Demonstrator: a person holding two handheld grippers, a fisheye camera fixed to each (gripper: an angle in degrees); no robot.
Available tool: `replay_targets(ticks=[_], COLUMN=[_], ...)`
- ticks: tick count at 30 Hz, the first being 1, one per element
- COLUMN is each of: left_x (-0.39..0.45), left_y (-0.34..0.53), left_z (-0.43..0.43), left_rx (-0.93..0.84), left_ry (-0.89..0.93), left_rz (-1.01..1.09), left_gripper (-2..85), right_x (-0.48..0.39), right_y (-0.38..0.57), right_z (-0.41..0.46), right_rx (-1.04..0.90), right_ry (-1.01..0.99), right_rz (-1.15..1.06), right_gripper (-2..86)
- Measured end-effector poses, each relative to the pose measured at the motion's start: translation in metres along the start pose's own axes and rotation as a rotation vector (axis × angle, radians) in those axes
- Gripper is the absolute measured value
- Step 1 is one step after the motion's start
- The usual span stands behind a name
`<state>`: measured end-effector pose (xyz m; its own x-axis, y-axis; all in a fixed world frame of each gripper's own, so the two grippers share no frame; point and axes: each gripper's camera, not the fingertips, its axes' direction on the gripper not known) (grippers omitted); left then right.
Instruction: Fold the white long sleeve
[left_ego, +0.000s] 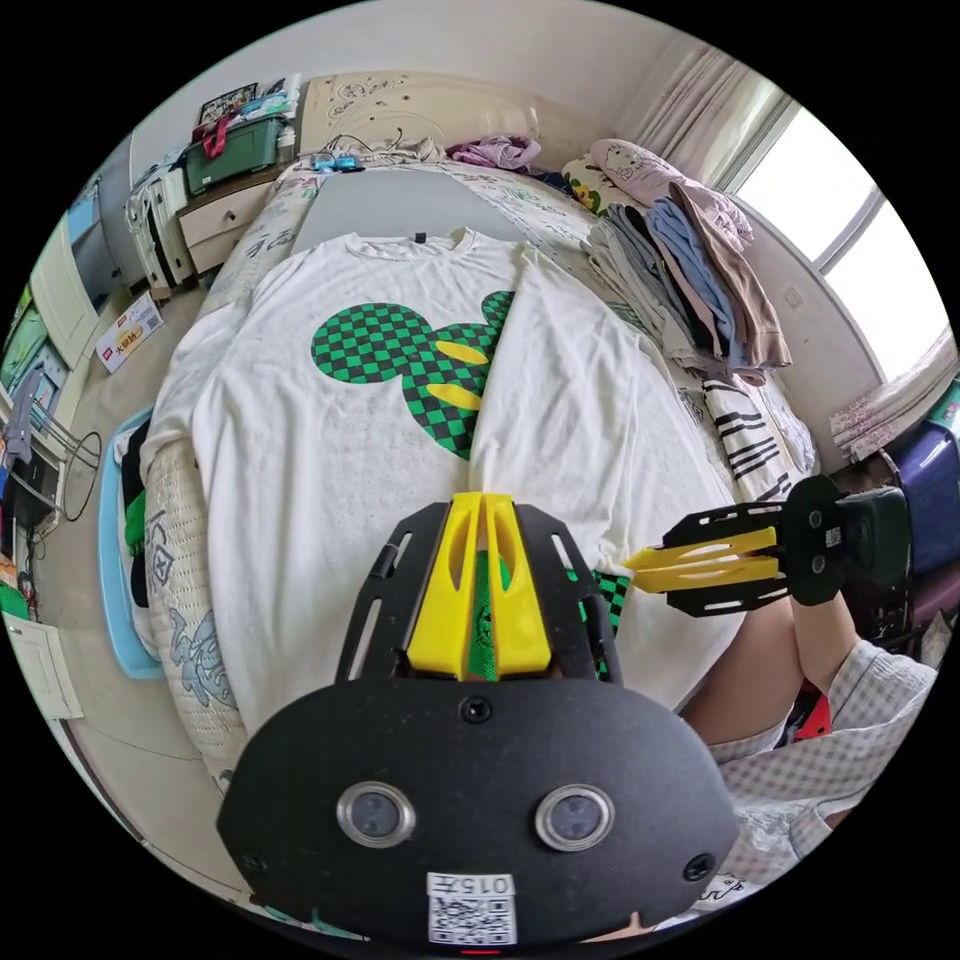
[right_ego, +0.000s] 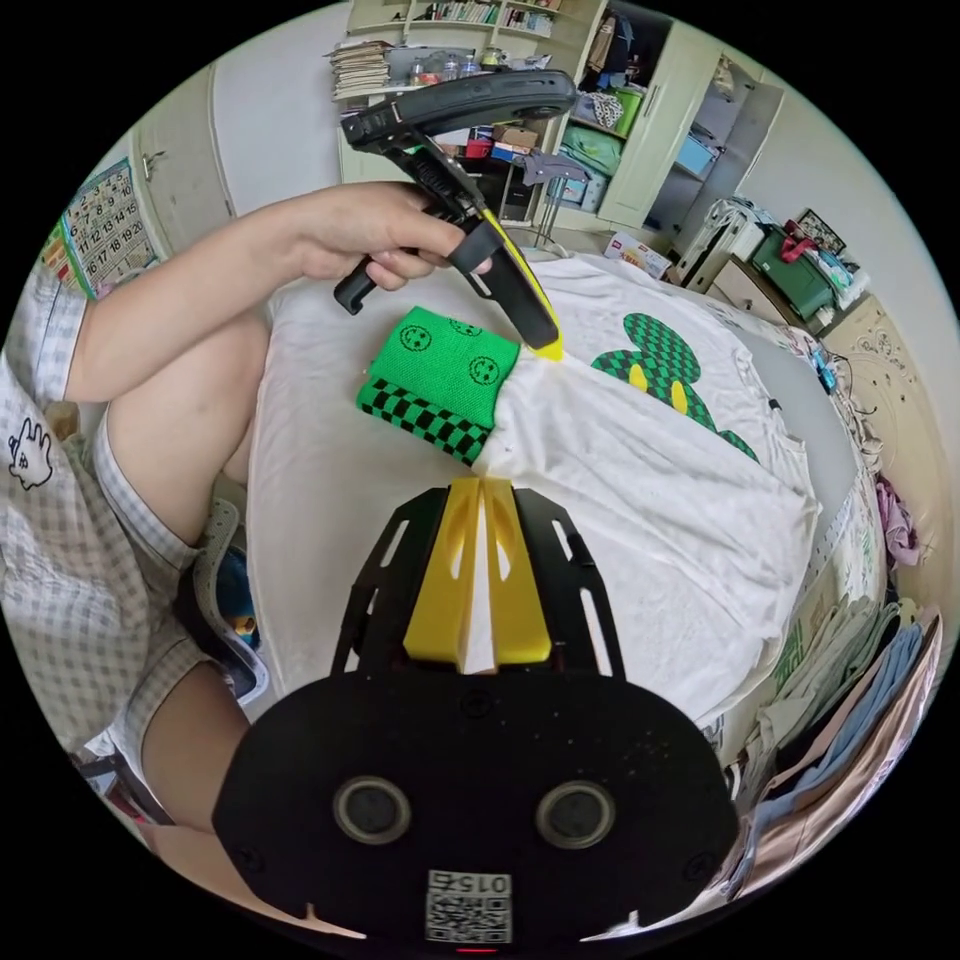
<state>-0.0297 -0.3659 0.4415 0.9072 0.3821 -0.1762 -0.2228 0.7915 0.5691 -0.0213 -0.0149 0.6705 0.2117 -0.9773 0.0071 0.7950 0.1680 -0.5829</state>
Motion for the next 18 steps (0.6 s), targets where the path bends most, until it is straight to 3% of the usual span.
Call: replay_targets(ticks=[18], left_x=[0.03], left_y=[-0.005], left_z=[0.019], left_rx=[-0.06], left_ry=[-0.138], left_rz=[0.082], left_gripper=[-0.6], right_x=[0.002], right_y=[-0.006], right_z=[0.022], right_rx=[-0.035], right_ry=[-0.089], right_rz=[0.036], right_gripper=[-0.3])
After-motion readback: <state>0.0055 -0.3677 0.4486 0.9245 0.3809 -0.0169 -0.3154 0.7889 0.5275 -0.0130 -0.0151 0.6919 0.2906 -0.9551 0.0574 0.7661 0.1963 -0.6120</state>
